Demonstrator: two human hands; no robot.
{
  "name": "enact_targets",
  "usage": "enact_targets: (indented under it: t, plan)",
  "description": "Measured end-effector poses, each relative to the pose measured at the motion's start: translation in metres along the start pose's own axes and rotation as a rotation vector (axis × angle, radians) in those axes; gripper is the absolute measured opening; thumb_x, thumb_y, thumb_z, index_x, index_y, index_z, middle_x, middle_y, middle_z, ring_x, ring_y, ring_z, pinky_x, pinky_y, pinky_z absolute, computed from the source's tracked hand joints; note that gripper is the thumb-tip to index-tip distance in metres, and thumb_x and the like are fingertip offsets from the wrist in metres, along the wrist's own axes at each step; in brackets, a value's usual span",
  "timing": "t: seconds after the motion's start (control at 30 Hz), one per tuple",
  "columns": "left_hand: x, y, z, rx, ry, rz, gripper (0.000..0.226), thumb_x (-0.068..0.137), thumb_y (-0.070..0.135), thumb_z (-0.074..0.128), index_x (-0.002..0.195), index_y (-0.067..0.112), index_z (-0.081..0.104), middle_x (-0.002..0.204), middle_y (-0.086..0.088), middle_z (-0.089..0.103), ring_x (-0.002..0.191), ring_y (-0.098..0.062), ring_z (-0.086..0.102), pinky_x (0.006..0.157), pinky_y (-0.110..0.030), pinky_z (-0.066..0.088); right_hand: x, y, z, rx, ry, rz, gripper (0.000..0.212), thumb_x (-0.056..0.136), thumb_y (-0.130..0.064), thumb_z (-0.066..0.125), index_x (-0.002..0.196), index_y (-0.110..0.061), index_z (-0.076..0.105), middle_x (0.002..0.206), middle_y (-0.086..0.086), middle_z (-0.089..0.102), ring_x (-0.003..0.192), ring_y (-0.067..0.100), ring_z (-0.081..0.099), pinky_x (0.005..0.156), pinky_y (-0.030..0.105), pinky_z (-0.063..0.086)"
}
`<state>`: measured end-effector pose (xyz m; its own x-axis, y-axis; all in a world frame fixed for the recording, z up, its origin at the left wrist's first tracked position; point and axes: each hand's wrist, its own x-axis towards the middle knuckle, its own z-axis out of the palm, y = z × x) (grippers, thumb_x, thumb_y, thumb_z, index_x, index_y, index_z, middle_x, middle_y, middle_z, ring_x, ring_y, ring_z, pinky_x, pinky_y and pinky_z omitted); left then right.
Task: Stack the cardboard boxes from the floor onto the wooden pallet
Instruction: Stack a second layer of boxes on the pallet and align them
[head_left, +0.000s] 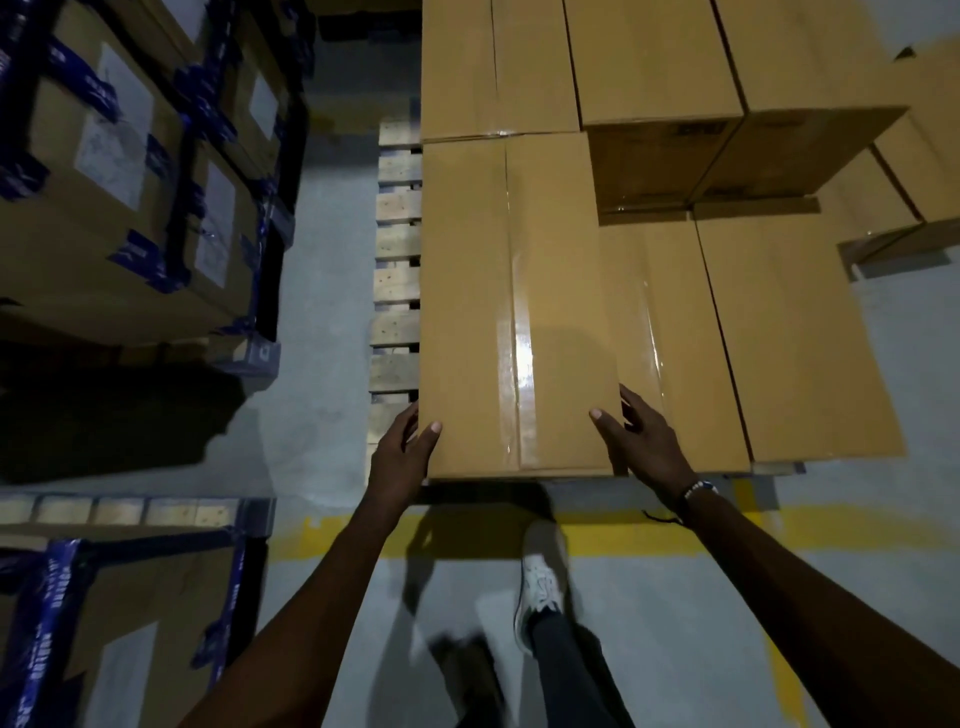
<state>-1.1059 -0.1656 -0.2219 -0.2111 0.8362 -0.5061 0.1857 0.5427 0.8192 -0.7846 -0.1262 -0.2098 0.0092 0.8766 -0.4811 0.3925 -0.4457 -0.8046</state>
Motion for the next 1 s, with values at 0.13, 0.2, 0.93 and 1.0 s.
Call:
enact_targets:
  t: [0.13, 0.2, 0.93, 1.0]
  plan:
    - [-0.009, -0.01, -0.001, -0.009, 0.033, -0.027, 0.036, 0.103, 0.042, 0.061, 0.137, 0.029, 0.062, 0.13, 0.002, 0.066, 0.119, -0.019, 0.063, 0.101, -0.042, 0.055, -0.015, 0.009, 0.001, 0.021, 0.046, 0.045, 0.058, 0.096, -0.043, 0.068, 0.15, -0.031, 0.049, 0.132, -0.013, 0.053, 0.126, 0.011, 0.048, 0.103, 0.043, 0.051]
    - [-0.013, -0.018, -0.002, -0.027, 0.043, -0.078, 0.04, 0.103, 0.047, 0.061, 0.137, 0.026, 0.063, 0.13, -0.002, 0.068, 0.107, -0.018, 0.067, 0.093, -0.047, 0.061, -0.019, 0.017, 0.001, 0.036, 0.035, 0.062, 0.059, 0.095, -0.048, 0.068, 0.149, -0.035, 0.048, 0.142, -0.006, 0.055, 0.133, 0.018, 0.051, 0.103, 0.054, 0.053]
    - [-0.011, -0.03, 0.007, -0.157, 0.124, -0.074, 0.045, 0.103, 0.046, 0.061, 0.141, 0.022, 0.063, 0.131, -0.006, 0.069, 0.117, -0.026, 0.068, 0.098, -0.046, 0.06, -0.006, 0.034, 0.0, 0.073, -0.014, 0.023, 0.082, 0.088, -0.062, 0.069, 0.158, -0.035, 0.035, 0.16, 0.004, 0.042, 0.142, 0.026, 0.045, 0.09, 0.053, 0.061]
    - [-0.008, -0.027, 0.008, -0.172, 0.131, -0.08, 0.046, 0.103, 0.045, 0.061, 0.142, 0.02, 0.063, 0.132, -0.007, 0.068, 0.117, -0.026, 0.068, 0.097, -0.044, 0.06, -0.003, 0.033, -0.002, 0.02, -0.022, -0.001, 0.096, 0.076, -0.081, 0.066, 0.157, -0.039, 0.036, 0.159, 0.001, 0.044, 0.139, 0.024, 0.049, 0.099, 0.056, 0.055]
